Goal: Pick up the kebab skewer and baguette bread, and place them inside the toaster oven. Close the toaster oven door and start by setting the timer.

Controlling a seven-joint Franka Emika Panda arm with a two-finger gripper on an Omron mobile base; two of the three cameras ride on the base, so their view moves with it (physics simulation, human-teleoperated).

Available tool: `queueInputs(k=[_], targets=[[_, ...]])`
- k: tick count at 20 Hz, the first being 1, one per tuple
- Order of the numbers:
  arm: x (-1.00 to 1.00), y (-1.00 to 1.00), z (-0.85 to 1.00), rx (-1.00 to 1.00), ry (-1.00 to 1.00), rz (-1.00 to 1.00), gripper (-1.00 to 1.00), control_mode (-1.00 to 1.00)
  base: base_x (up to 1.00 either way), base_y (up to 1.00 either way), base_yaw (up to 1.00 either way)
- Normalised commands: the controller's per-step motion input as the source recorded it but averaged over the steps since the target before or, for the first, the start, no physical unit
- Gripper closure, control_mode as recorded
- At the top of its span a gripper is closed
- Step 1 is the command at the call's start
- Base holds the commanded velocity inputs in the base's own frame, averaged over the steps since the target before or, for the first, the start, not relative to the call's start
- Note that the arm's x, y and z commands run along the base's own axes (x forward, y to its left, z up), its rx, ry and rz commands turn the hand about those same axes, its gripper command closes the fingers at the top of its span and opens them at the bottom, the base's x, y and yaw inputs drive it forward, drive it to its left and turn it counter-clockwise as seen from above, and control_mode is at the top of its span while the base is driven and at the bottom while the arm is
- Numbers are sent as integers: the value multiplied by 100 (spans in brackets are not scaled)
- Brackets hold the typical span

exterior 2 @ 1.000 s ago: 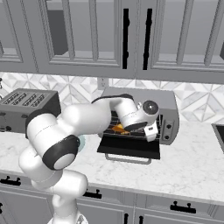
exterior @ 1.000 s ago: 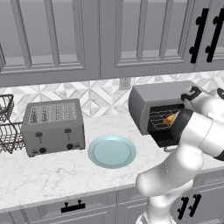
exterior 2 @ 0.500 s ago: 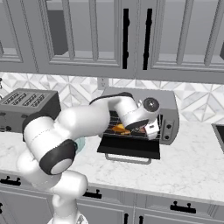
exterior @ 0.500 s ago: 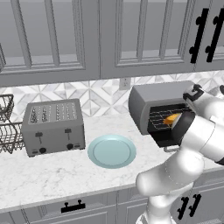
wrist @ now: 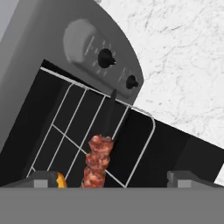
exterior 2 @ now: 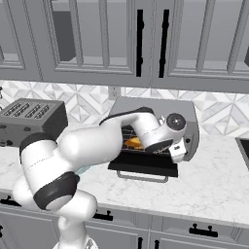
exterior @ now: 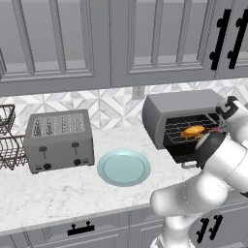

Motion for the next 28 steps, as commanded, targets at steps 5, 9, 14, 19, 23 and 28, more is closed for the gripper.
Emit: queueInputs(k=[5, 9, 14, 19, 23, 28], targets=[[-36, -10, -2, -5, 0, 1, -100, -100, 0, 0, 0], [-23, 7, -15, -15, -16, 5, -100, -100, 0, 0, 0], [-9, 36, -23, -25, -25, 12, -100, -100, 0, 0, 0], [-21, 20, -10, -28, -18, 28, -100, -100, 0, 0, 0], [-19, 14, -5, -29, -7, 26, -100, -100, 0, 0, 0], [-12, 1, 0, -21, -1, 18, -100, -100, 0, 0, 0]])
